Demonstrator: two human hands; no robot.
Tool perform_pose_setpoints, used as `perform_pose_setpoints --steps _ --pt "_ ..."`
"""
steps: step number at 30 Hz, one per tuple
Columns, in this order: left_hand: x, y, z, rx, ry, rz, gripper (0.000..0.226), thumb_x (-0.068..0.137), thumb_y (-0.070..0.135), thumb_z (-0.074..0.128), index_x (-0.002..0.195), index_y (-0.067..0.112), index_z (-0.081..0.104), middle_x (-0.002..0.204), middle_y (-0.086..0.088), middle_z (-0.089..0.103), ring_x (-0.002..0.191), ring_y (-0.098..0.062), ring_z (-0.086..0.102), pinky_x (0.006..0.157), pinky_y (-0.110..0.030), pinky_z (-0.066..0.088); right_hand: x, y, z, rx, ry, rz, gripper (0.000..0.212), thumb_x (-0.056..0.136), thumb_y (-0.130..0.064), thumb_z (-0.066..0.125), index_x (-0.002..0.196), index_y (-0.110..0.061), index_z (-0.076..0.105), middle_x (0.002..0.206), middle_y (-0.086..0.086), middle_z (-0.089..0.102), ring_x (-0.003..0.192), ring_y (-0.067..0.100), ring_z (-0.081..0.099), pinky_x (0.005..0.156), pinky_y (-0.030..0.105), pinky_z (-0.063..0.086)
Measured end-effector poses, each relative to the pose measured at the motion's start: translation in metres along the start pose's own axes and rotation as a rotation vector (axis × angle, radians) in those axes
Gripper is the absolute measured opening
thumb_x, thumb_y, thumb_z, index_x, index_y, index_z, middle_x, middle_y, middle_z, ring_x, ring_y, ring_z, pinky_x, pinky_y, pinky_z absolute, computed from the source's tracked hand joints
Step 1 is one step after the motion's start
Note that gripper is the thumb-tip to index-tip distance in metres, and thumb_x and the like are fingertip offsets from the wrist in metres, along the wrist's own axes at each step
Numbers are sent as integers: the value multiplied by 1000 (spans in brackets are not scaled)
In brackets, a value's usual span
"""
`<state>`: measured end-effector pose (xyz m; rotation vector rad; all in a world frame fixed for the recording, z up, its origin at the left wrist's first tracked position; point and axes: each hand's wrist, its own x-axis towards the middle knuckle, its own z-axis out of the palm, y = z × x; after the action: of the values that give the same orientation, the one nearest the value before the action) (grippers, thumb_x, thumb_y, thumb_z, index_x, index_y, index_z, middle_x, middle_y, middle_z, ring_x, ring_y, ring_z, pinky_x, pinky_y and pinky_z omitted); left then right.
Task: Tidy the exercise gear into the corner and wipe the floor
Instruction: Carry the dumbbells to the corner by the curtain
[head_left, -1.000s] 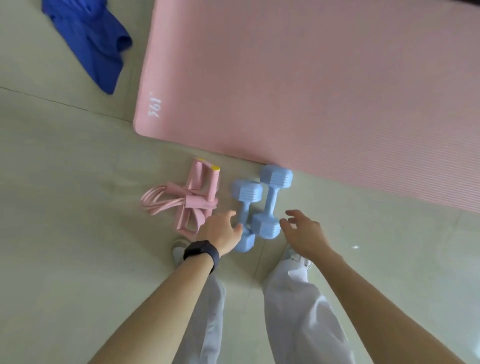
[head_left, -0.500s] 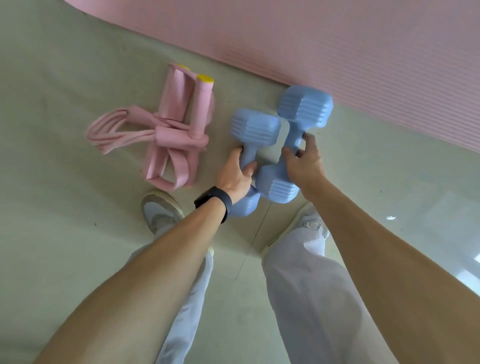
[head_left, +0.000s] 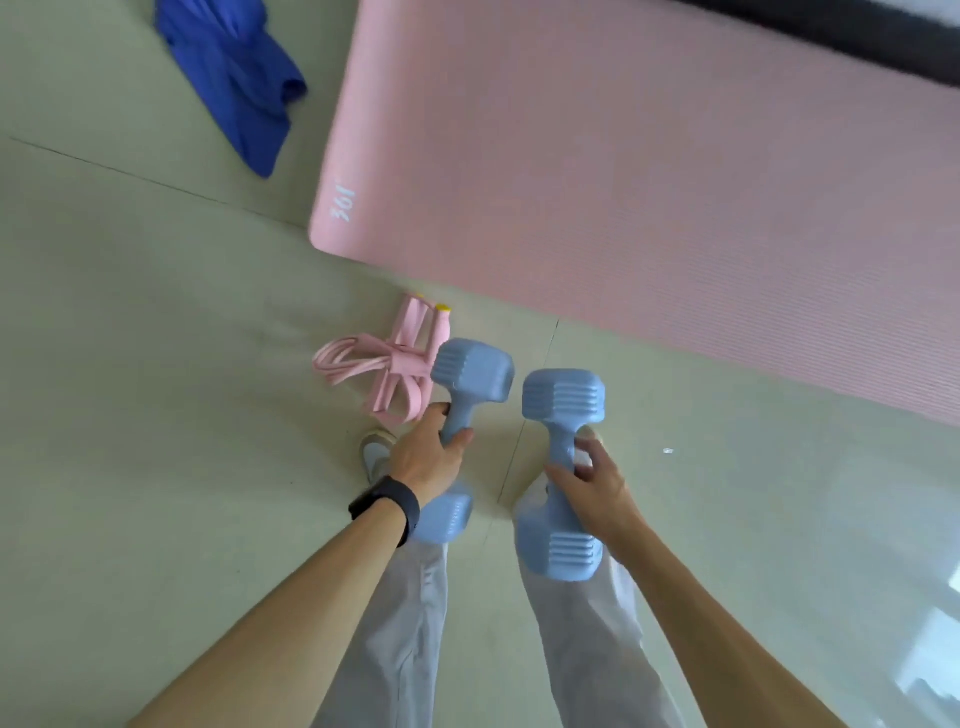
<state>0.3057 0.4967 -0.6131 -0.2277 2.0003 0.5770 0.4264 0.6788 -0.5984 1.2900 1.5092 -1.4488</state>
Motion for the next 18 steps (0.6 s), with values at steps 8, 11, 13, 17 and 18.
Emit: perform_pose_setpoints --steps 8,11,13,17,18 --pt "-206 99 -95 -119 82 280 31 97 35 58 126 26 53 87 2 67 76 -16 64 65 -29 47 -221 -98 -50 102 145 -241 24 91 -26 67 109 -34 54 82 6 74 71 19 69 77 40 56" --pt "-263 131 -128 -174 85 374 35 94 39 62 126 27 53 85 0 71 78 -20 68 76 -41 56 -293 -124 -64 143 241 -367 25 92 -21 66 111 -32 56 76 -1 71 66 16 67 73 38 55" --pt "-300 154 -149 -160 71 454 32 92 42 61 121 31 53 81 2 72 77 -21 70 79 -45 57 -343 -133 -72 148 322 -445 25 93 -20 65 105 -39 55 72 -3 69 65 16 67 73 39 55" --pt "-377 199 -185 -112 34 654 28 88 46 58 114 35 57 78 6 73 74 -19 71 81 -47 57 -446 -133 -92 206 504 -543 19 94 -22 64 99 -40 59 70 -1 69 65 18 67 77 49 56" --pt "-397 210 -192 -94 16 716 24 88 46 57 110 35 59 77 5 73 72 -19 71 80 -47 57 -468 -129 -97 224 547 -562 16 93 -24 64 99 -39 61 70 0 70 67 20 69 77 52 57"
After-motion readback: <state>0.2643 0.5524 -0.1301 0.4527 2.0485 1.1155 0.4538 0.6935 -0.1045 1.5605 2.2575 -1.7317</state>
